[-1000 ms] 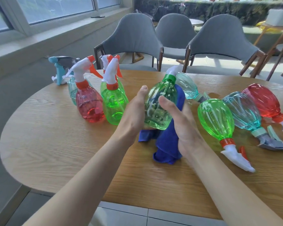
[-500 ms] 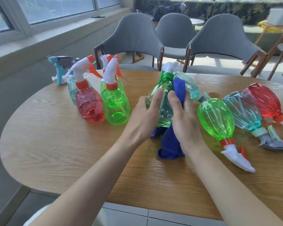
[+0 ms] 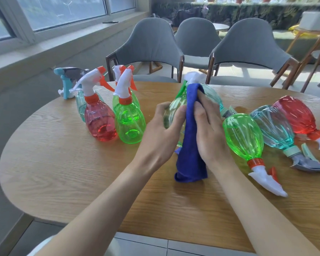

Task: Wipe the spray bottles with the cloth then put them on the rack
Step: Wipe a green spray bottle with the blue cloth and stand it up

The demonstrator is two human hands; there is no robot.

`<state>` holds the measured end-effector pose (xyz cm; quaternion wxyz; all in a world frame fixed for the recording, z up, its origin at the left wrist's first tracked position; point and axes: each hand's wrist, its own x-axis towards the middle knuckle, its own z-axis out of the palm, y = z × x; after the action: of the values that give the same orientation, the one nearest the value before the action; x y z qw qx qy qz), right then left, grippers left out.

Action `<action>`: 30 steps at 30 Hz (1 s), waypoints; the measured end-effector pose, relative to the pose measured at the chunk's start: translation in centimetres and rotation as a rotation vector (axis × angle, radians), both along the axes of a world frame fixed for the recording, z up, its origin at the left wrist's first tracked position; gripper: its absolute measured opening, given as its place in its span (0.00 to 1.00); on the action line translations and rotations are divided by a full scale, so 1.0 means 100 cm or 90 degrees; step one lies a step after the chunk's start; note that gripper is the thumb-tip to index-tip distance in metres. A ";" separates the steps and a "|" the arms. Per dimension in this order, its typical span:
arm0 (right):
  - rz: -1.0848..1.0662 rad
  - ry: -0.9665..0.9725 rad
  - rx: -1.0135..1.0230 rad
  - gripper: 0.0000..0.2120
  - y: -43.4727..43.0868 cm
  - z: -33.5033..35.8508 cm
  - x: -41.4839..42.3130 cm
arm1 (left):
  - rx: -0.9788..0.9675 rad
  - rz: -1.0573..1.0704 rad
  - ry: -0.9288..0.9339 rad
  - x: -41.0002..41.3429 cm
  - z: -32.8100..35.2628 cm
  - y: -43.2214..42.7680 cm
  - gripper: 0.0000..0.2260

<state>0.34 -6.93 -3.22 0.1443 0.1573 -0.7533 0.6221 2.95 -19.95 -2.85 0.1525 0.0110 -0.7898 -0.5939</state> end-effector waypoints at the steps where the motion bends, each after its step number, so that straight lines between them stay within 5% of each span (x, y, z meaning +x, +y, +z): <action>1: -0.005 -0.021 -0.037 0.17 0.001 0.002 0.000 | -0.020 -0.008 0.005 0.002 -0.001 0.002 0.18; 8: 0.036 -0.058 -0.069 0.03 -0.007 -0.002 0.011 | 0.018 0.041 -0.022 -0.001 -0.002 0.004 0.16; 15: -0.022 -0.170 -0.158 0.17 0.002 0.008 -0.004 | -0.090 0.001 0.037 0.006 -0.004 0.006 0.15; 21: 0.015 -0.103 -0.069 0.05 -0.007 0.002 0.015 | -0.079 0.036 0.034 0.002 -0.002 0.004 0.14; 27: 0.003 -0.232 -0.216 0.21 0.003 0.011 -0.003 | -0.151 -0.028 0.065 0.007 -0.003 0.002 0.16; 30: 0.001 -0.240 -0.206 0.17 0.000 0.007 0.000 | -0.154 -0.015 0.049 0.004 -0.005 0.002 0.16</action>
<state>0.35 -6.96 -2.50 0.0238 0.0141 -0.6575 0.7530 3.34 -19.76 -3.38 0.1755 -0.0397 -0.8496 -0.4958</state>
